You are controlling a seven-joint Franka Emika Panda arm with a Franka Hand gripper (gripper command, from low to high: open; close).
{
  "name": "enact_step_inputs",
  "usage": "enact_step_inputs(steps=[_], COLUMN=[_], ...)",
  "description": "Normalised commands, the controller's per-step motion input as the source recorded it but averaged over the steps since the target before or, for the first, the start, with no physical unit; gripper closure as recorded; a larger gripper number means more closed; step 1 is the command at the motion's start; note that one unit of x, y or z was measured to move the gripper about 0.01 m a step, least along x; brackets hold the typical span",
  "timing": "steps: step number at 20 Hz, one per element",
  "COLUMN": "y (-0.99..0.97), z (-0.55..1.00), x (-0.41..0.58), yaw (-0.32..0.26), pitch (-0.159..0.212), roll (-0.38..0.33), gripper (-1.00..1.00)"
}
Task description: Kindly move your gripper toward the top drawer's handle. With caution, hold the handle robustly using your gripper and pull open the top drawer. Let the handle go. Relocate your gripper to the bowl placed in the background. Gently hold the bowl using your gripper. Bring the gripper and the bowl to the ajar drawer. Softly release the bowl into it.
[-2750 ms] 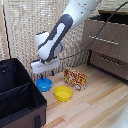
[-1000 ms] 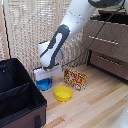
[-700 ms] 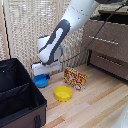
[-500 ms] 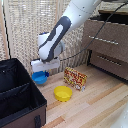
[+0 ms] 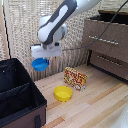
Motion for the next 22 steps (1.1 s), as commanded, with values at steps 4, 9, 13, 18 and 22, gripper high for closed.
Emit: enact_step_inputs(steps=[4, 9, 13, 18, 22], y=[-0.13, -0.11, -0.13, -0.21, -0.34], z=[0.98, 1.00, 1.00, 0.97, 0.96], x=[-0.344, -0.145, -0.017, 0.003, 0.049], yaw=[-0.216, -0.176, -0.207, -0.267, -0.250], pitch=[0.000, 0.000, 0.000, 0.033, 0.081], roll=[0.065, 0.044, 0.015, 0.002, 0.001], gripper=[1.00, 1.00, 1.00, 1.00, 1.00])
